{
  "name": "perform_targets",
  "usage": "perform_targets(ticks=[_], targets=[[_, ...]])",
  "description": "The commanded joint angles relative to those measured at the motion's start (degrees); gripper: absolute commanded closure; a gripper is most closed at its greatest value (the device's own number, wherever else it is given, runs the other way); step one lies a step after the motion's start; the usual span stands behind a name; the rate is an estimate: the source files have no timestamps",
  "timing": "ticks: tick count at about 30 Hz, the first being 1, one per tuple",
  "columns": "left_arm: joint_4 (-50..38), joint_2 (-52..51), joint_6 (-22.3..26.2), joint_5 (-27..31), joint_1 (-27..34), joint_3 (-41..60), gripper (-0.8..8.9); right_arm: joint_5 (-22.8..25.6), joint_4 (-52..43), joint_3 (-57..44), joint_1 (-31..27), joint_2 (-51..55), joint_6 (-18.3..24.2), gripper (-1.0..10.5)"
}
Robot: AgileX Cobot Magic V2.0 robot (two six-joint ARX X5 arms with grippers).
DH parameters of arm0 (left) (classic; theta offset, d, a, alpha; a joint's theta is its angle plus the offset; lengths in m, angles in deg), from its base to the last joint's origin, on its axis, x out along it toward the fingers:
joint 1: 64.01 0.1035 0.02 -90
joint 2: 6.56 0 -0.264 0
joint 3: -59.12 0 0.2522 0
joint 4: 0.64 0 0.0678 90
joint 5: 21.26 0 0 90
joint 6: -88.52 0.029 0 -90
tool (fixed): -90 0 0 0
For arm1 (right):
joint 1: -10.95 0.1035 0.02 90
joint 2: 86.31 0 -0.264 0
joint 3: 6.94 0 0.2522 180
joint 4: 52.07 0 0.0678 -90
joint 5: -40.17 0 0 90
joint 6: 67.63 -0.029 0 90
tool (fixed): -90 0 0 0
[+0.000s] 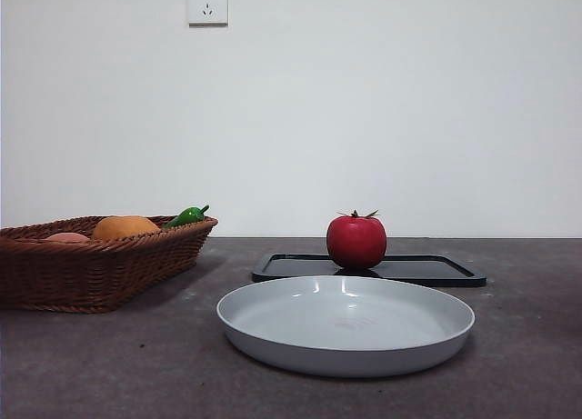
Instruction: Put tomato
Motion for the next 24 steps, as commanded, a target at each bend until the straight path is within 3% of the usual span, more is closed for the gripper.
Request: perform_targets(ticks=[1,13,24], targets=[[-0.66,-2.95,0.50,3.08,1.36,4.98,8.06,-0.09,-0.55,0.20,0.31,-0.39,-0.59,9.4],[-0.28,-15.06,0.44,5.01,4.28,23.78,8.06,-0.09,-0.55,0.20,0.31,-0.39,-0.59,9.4],[2.60,-19.96,0.44,6.51,4.28,31.34,8.06,-0.09,-0.57,0.20,0.31,-0.39,-0.59,9.4]])
